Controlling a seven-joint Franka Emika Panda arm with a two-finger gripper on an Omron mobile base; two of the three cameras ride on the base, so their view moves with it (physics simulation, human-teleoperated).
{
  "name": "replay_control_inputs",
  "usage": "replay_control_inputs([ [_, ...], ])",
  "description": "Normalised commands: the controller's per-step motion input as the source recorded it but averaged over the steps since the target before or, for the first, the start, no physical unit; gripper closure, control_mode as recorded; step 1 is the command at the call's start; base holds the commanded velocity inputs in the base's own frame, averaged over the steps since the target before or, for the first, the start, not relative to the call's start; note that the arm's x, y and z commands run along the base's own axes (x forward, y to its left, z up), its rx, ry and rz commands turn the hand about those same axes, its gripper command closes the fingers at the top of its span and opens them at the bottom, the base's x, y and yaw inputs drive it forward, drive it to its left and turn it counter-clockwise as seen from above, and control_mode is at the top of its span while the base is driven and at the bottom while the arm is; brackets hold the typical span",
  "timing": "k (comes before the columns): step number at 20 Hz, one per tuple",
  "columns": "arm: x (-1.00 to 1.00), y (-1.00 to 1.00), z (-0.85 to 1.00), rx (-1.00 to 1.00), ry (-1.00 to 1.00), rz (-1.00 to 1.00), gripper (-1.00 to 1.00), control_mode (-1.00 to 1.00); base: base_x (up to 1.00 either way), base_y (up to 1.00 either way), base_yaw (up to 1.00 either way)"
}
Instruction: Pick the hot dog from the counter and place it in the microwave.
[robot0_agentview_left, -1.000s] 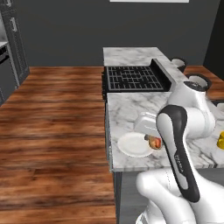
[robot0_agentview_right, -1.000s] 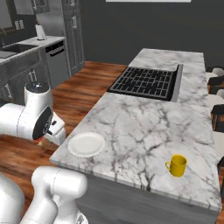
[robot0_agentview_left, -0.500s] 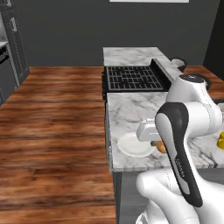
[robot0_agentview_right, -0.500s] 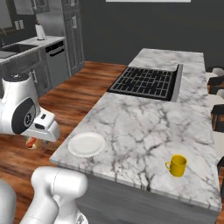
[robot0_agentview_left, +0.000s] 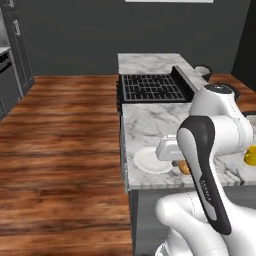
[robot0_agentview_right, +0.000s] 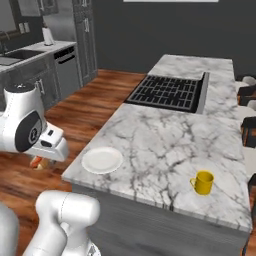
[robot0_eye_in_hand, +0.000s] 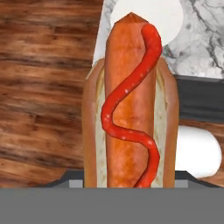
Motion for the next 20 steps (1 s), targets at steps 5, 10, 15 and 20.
replay_control_inputs([
  [5,0.00,0.00,0.00,0.00,0.00,0.00,1.00,1.00,-0.46,-0.01,0.26],
  [10,0.00,0.00,0.00,0.00,0.00,0.00,1.00,1.00,-0.02,0.00,0.71],
  [15,0.00,0.00,0.00,0.00,0.00,0.00,1.00,1.00,-0.01,-0.01,0.99],
  [20,0.00,0.00,0.00,0.00,0.00,0.00,1.00,1.00,-0.10,0.00,1.00],
])
